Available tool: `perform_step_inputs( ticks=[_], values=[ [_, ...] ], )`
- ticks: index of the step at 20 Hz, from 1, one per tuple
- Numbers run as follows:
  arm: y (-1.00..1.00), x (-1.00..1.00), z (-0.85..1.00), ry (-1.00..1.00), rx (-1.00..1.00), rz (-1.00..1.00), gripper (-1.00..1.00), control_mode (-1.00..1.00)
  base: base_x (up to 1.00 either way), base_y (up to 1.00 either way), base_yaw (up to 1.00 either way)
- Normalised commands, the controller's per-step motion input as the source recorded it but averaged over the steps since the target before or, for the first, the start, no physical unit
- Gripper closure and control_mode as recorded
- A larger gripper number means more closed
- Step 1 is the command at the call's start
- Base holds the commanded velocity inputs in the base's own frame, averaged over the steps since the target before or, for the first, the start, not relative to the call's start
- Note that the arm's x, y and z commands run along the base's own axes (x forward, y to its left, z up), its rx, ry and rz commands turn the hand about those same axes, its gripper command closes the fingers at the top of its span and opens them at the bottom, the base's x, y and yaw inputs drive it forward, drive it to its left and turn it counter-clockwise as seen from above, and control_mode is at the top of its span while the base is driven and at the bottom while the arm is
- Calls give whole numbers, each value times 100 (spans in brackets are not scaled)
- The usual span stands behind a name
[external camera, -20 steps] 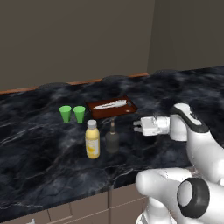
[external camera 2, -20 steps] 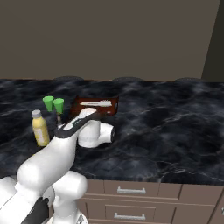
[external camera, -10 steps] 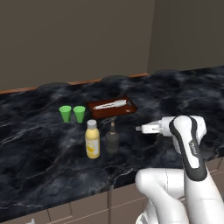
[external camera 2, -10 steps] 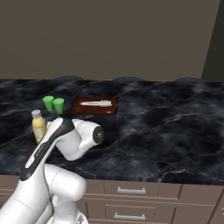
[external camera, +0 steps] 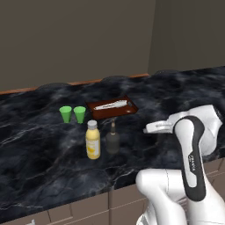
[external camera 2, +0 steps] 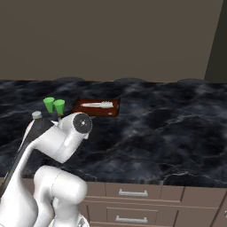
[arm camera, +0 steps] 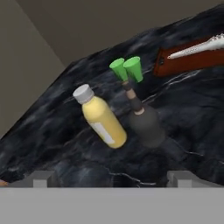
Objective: Place the drinks on the dining counter in a tight cluster.
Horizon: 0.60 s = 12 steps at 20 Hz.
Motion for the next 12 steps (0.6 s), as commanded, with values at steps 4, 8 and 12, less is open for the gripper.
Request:
perform_step_inputs(
  ticks=[4, 8, 12],
  values=[
    [0, -56, 12, 14, -30, -10, -100, -100, 0, 0, 0],
    [1, -51, 0, 0, -40, -8, -100, -100, 0, 0, 0],
    [0, -33, 0, -2, -15, -5, -100, -100, 0, 0, 0]
  ],
)
